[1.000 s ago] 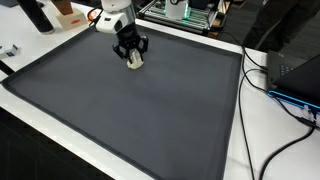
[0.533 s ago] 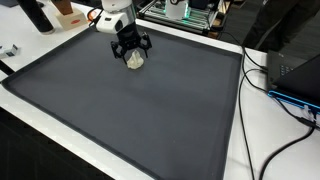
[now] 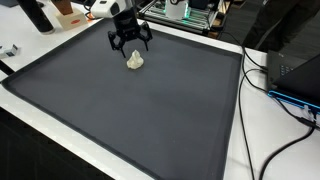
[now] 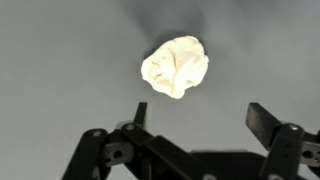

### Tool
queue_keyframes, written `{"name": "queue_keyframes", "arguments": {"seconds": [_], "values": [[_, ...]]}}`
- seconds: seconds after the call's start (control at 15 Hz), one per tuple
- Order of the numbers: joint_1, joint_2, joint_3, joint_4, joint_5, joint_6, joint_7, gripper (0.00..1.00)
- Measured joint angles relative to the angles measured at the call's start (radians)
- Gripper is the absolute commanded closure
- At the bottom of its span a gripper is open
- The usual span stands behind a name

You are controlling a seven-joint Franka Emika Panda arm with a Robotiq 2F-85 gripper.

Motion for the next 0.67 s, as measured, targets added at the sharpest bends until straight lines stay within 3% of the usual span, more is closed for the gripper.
{"name": "queue_keyframes", "arguments": {"seconds": [0.33, 0.67], "values": [[-0.086, -0.108, 0.012, -0.052, 0.358, -0.052, -0.204, 0.00], [-0.133, -0.146, -0.081, -0.104, 0.699, -0.123, -0.361, 0.00]]}}
